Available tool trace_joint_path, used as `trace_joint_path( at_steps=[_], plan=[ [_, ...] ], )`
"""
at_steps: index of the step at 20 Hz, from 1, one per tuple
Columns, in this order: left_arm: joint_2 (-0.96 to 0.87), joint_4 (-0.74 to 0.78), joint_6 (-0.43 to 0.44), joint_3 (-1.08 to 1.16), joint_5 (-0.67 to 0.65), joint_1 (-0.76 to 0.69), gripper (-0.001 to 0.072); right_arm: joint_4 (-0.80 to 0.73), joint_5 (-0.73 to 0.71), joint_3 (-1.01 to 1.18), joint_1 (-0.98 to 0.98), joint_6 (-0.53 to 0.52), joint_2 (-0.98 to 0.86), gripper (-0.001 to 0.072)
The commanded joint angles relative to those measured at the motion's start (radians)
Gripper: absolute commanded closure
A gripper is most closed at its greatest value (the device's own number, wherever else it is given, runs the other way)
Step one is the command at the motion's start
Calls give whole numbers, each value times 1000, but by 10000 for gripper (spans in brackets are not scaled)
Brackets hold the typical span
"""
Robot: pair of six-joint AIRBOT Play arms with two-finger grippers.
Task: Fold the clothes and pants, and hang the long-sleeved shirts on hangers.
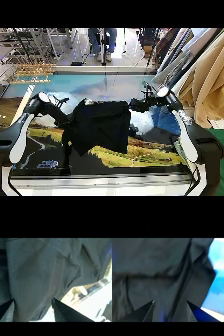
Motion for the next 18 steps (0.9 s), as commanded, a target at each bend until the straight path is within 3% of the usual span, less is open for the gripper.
trace_joint_path(
  at_steps=[1, 3, 6, 9, 11, 13, 14, 15, 18],
  plan=[
    [-5, 42, -31, -35, 61, -17, 305, -50, -151, -15, -1, 34, -25, 268],
    [-4, 52, -14, -34, 61, -14, 702, -133, -173, -15, -1, 20, -34, 265],
    [14, 51, 31, -33, 60, -9, 701, -146, -185, -15, 17, -80, -63, 249],
    [60, 47, 63, -33, 60, -1, 702, -196, -239, -14, 63, -90, -110, 255],
    [98, 14, 79, -33, 60, 10, 702, -208, -252, 0, 86, -90, -146, 305],
    [138, -74, 101, -33, 60, 23, 701, -223, -252, 37, 100, -88, -170, 404],
    [156, -125, 123, -32, 60, 31, 702, -241, -237, 58, 100, -82, -174, 581],
    [179, -176, 138, -31, 60, 41, 702, -248, -204, 79, 99, -80, -173, 691],
    [263, -266, 148, 18, 61, 100, 703, -281, 55, 199, 97, -80, -109, 693]
  ],
)
